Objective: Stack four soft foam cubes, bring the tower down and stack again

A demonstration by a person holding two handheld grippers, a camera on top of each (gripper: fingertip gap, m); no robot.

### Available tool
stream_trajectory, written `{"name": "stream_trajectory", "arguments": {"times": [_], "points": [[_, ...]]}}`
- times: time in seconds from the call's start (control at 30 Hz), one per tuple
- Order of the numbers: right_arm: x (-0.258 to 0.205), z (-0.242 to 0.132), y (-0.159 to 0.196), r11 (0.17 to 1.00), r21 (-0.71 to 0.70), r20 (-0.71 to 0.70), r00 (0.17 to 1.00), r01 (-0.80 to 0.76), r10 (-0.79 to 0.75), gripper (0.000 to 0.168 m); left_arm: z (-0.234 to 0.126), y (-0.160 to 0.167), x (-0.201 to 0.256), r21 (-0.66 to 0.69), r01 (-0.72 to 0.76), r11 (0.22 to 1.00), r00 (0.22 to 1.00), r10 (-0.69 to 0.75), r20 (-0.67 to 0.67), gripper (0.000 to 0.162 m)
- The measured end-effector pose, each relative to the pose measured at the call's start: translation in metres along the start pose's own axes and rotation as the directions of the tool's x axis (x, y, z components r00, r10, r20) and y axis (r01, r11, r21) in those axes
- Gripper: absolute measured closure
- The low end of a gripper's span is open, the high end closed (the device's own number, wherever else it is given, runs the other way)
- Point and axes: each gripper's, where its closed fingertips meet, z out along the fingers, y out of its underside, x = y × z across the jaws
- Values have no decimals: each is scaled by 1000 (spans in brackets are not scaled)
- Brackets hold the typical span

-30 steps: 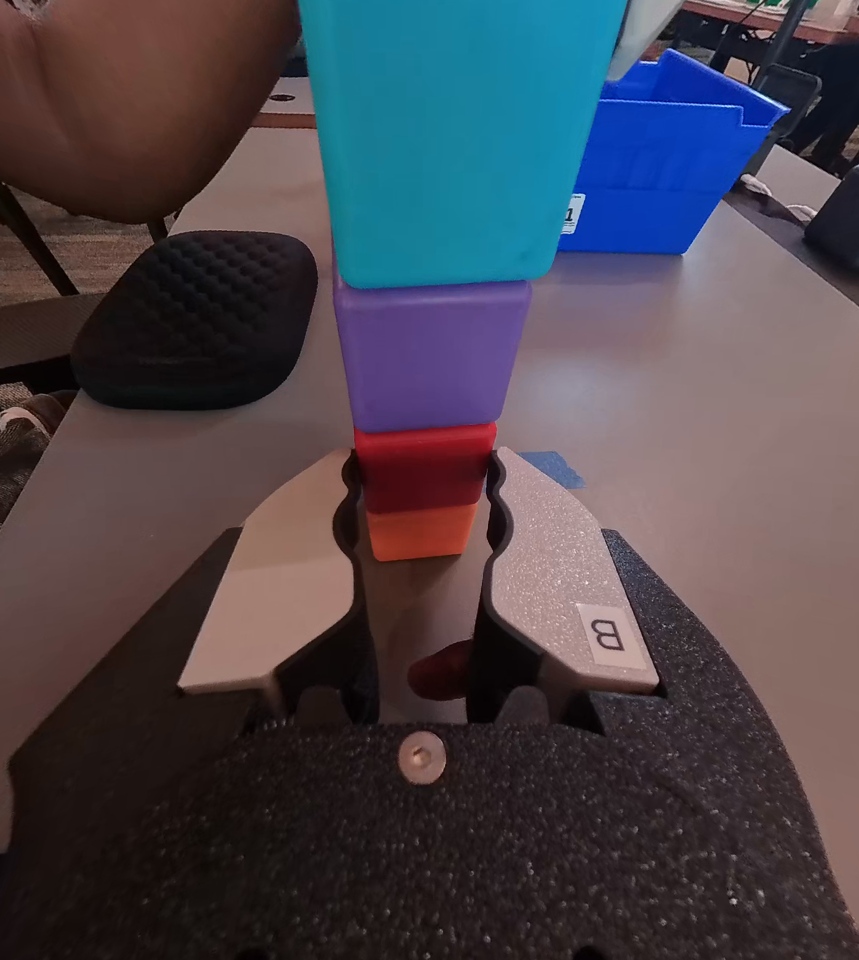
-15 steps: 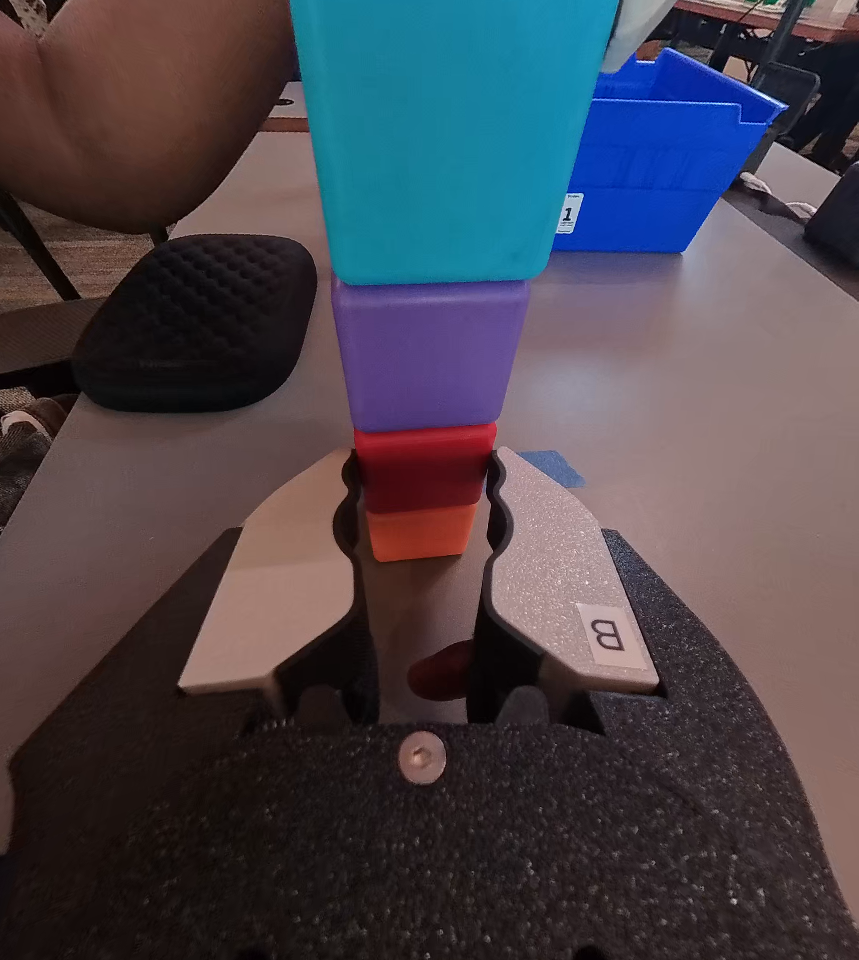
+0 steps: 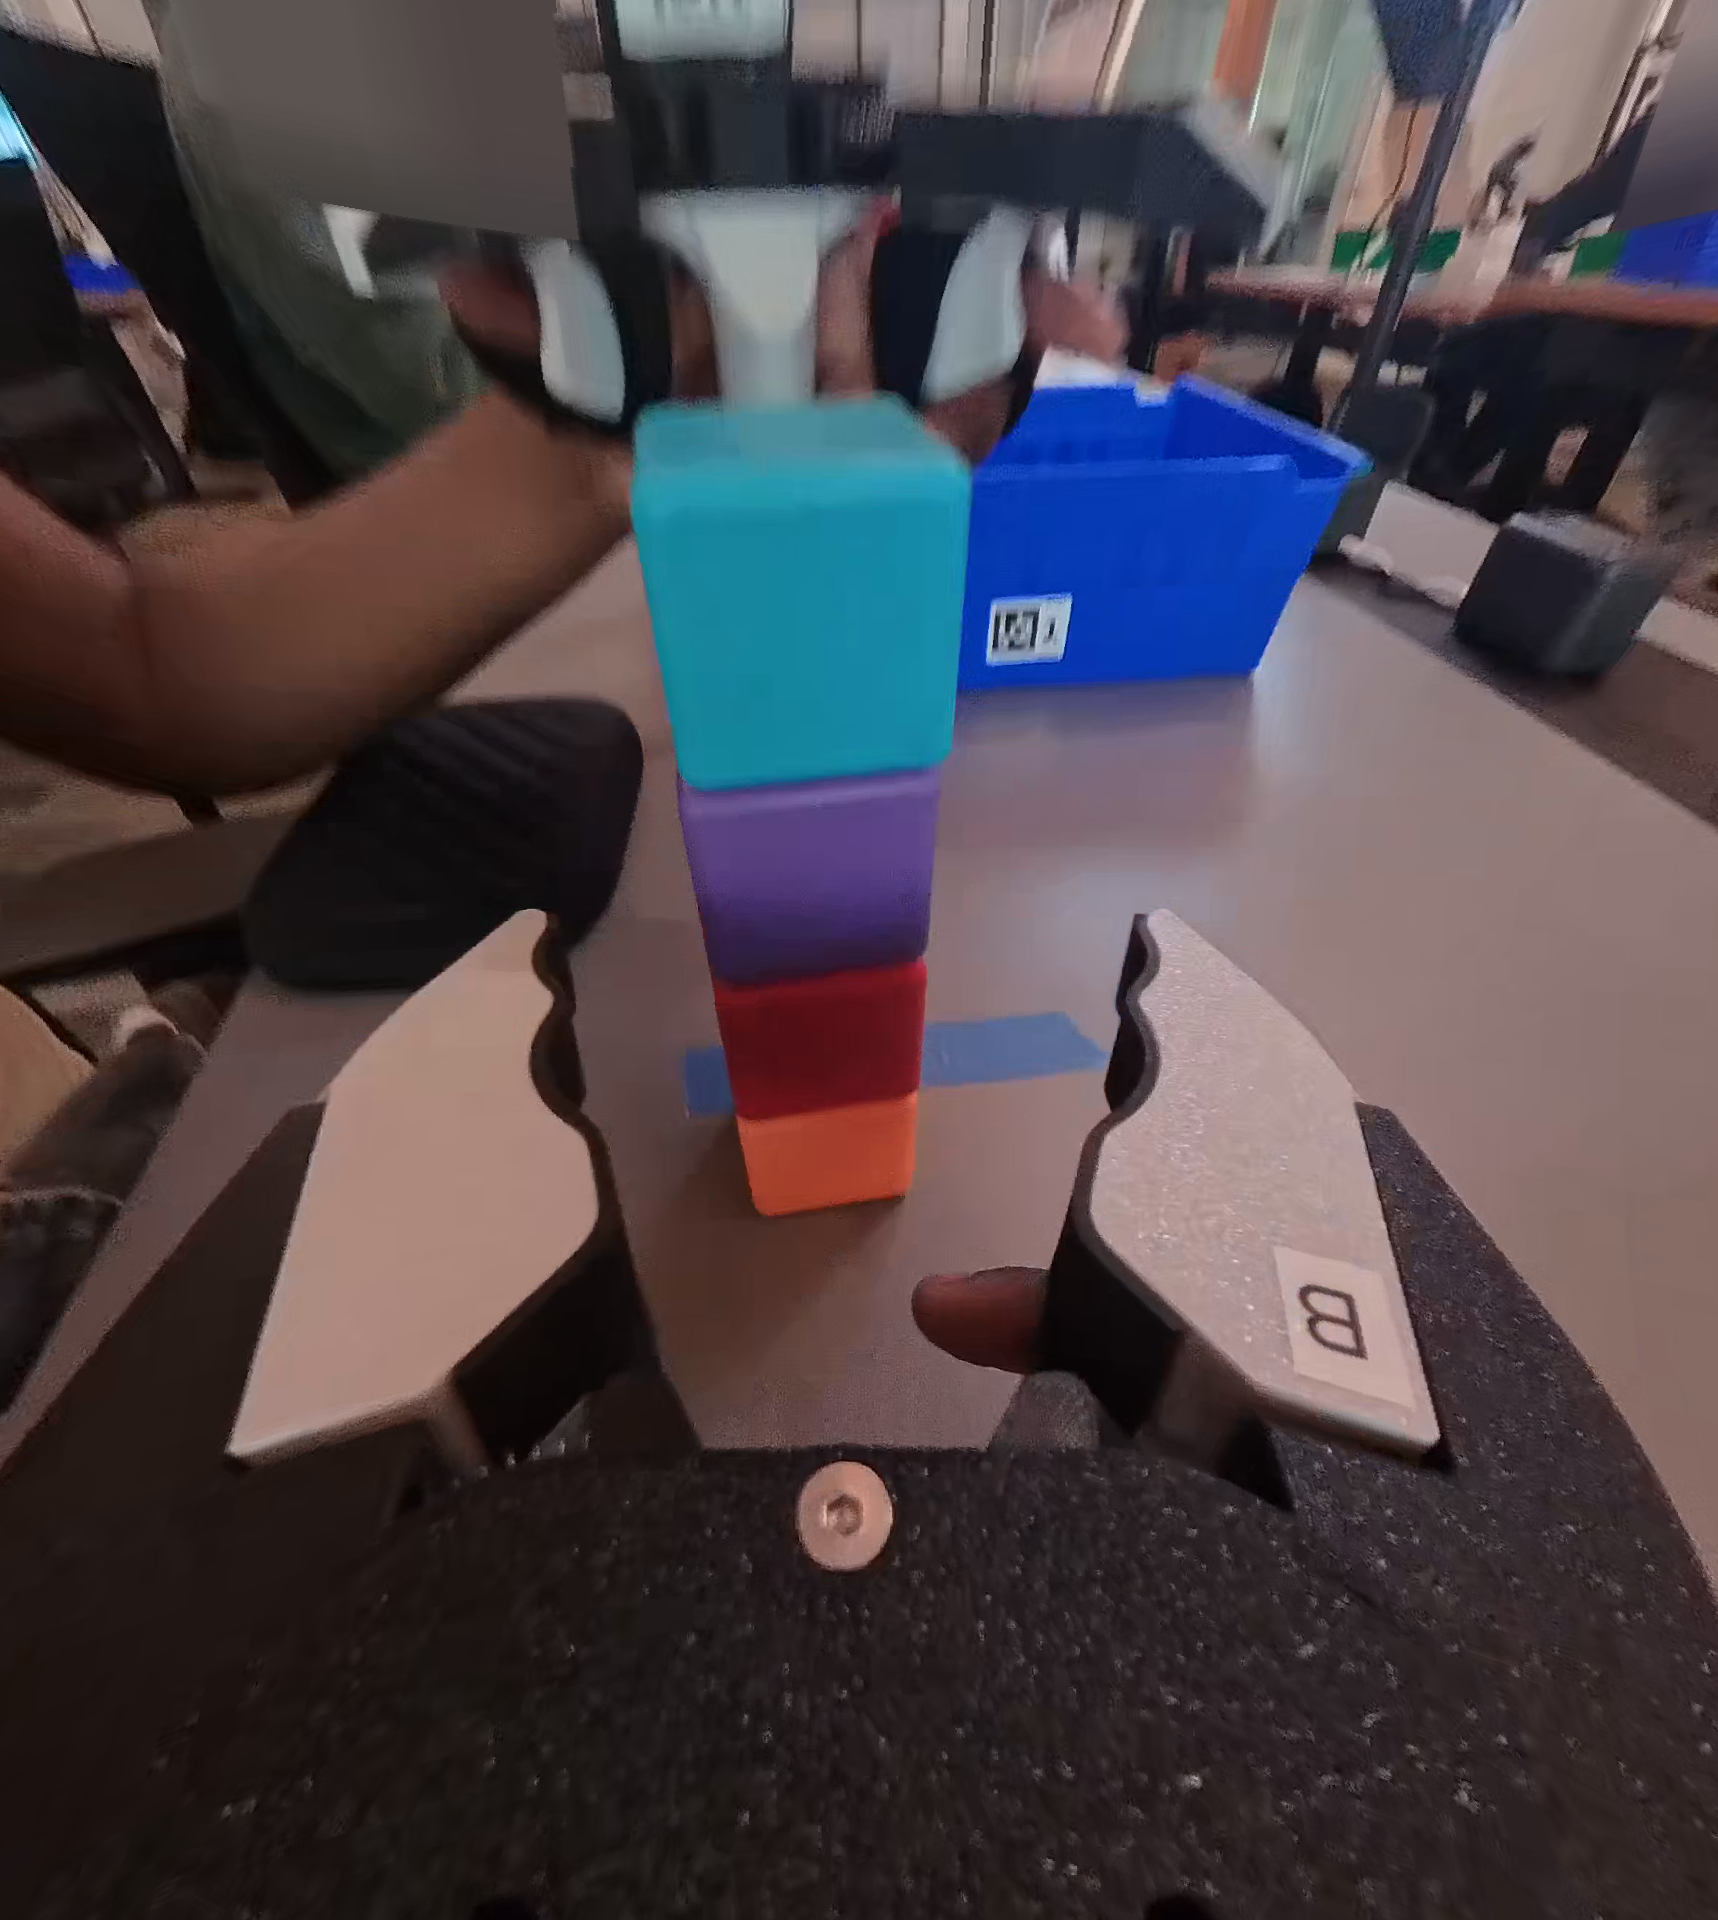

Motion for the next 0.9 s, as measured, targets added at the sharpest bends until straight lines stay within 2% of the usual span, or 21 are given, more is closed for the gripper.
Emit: {"name": "stream_trajectory", "arguments": {"times": [0.1, 0.17, 0.3, 0.4, 0.53, 0.63, 0.8, 0.9], "points": [[-4, -12, -28, 990, 136, 12, 1000, -26, 25, 52, -17, -6, 10, 198, 45, 979, 999, -47, 5, 21], [-11, -20, -47, 974, 222, 42, 998, -46, 37, 40, -26, -9, 17, 266, 40, 963, 999, -39, -10, 20], [-25, -32, -71, 937, 345, 109, 994, -50, 13, 40, -32, -14, 28, 336, 55, 940, 997, -32, -75, 20], [-27, -31, -65, 948, 318, 89, 995, 6, -36, 46, -23, 2, 32, 255, 59, 965, 995, -36, -95, 23], [-26, -23, -32, 983, 141, 64, 990, 114, -124, 61, -9, 47, 30, 3, 22, 1000, 996, -21, -83, 25], [-24, -16, -8, 984, 12, 57, 983, 176, -176, 65, -4, 70, 30, -115, 32, 993, 995, -43, -91, 25], [-20, -12, 27, 970, -167, 77, 983, 177, -166, 65, -6, 109, 21, -314, 21, 949, 998, -37, -46, 28], [-17, -13, 44, 950, -256, 81, 983, 178, -163, 70, -7, 125, 18, -382, 19, 924, 999, -36, -39, 33]]}}
